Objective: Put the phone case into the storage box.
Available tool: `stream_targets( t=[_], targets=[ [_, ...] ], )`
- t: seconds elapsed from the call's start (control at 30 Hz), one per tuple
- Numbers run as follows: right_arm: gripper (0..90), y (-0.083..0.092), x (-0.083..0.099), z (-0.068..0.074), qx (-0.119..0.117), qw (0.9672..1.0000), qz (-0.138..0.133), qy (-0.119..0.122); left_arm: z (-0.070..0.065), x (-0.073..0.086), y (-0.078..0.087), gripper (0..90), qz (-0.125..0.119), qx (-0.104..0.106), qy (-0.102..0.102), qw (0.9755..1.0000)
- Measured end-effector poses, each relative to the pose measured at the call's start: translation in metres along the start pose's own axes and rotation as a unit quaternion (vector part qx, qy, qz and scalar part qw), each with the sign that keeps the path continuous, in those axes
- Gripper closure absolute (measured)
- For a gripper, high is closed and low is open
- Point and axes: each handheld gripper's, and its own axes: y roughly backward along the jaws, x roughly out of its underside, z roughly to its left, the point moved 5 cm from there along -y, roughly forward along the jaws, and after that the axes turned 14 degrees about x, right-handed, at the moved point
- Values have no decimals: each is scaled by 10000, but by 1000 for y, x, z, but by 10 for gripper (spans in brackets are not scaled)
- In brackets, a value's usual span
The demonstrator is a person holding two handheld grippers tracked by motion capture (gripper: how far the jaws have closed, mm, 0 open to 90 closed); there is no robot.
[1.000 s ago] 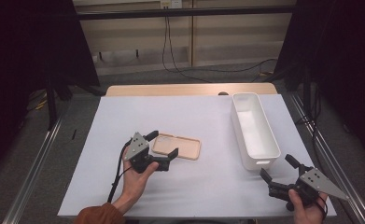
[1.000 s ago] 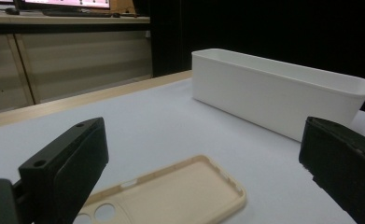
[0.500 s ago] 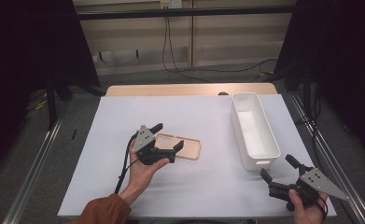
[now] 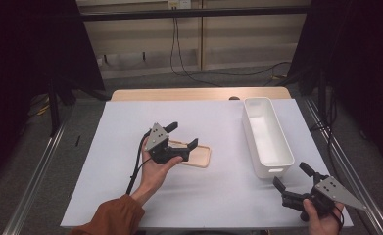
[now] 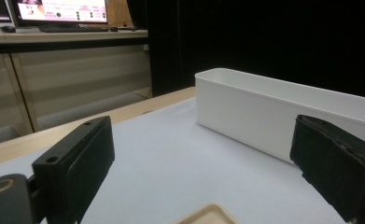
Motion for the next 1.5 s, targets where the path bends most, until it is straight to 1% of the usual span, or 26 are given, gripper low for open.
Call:
stream_targets(
  t=[0.13,0.17,0.23,0.33,0.4,0.43,0.5,0.67,0.7,0.77,0.87,0.9,0.93,0.97,1.03,1.1,1.17,1.2,1.23,1.27,1.3,1.37,1.4,1.43,1.47,1.5],
  targets=[
    [0,-1,0,0,4,10000,-5,0,1,0,-8,110,-16,47,17,10000],
    [0,-1,0,0,1,10000,4,-15,2,-1,-10,152,-9,63,0,10000],
    [0,0,0,0,2,10000,-8,-8,3,-1,-15,153,15,61,-20,10000],
    [0,0,0,0,-3,10000,-7,-9,4,-2,-21,188,-14,60,6,10000],
    [0,0,0,0,-9,10000,-7,-6,6,-2,-24,201,14,33,-31,10000],
    [0,0,0,0,-5,10000,-2,-7,7,-2,-26,232,-3,48,-15,10000],
    [0,0,0,0,-7,10000,-1,-4,8,-3,-29,247,6,64,27,10000],
    [0,0,0,0,-4,10000,0,-8,10,-5,-34,308,-36,68,32,10000],
    [0,0,0,0,-7,10000,2,-9,10,-5,-34,343,-12,105,17,9999],
    [0,0,0,0,-10,10000,1,-8,11,-4,-36,379,54,96,29,9999],
    [0,0,0,0,-17,10000,1,-2,12,-2,-38,445,149,169,34,9997],
    [0,0,0,0,-17,10000,1,0,12,-1,-38,484,183,226,88,9995],
    [0,0,0,0,-17,10000,1,0,12,-1,-38,525,183,226,88,9995],
    [0,0,0,0,-17,10000,3,-1,13,-1,-39,525,190,317,79,9993],
    [0,0,0,0,-14,10000,5,-5,13,-1,-39,563,289,337,85,9990],
    [0,0,0,0,-13,10000,5,-5,13,-1,-40,604,229,432,180,9986],
    [0,0,0,0,-15,10000,4,-7,13,-1,-41,649,272,427,150,9986],
    [0,0,0,0,-19,10000,4,0,13,-1,-41,681,298,463,147,9984],
    [0,0,0,0,-17,10000,4,11,13,-1,-42,731,280,496,203,9982],
    [0,0,0,0,-17,10000,4,11,13,0,-42,731,343,515,212,9979],
    [0,0,0,0,-15,10000,4,3,13,0,-43,756,406,519,198,9976],
    [0,0,1,0,-14,10000,7,3,12,1,-45,786,398,595,319,9969],
    [0,0,1,0,-13,10000,6,3,12,1,-46,813,454,596,333,9966],
    [0,0,1,0,-14,10000,9,5,12,2,-46,850,594,629,420,9954],
    [0,0,1,0,-14,10000,9,5,12,3,-47,878,657,707,462,9943],
    [0,0,1,0,-16,10000,10,4,12,3,-48,900,749,695,463,9937]
  ],
)
